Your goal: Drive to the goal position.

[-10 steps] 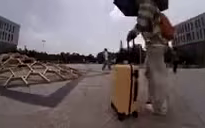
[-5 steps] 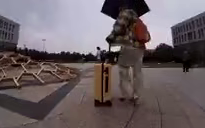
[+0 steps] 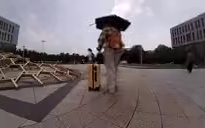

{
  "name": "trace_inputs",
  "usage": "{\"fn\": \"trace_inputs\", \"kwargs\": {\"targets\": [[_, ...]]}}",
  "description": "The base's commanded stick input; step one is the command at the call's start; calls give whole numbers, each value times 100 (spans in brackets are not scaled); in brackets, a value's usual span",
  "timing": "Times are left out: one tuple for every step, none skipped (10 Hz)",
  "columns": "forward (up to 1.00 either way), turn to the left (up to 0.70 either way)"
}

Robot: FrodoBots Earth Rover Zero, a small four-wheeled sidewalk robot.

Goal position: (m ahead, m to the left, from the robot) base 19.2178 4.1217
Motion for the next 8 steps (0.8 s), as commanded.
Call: {"fn": "trace_inputs", "kwargs": {"targets": [[70, 0], [70, 0], [70, 0], [70, 0], [70, 0], [70, 0], [70, 0], [70, 0]]}}
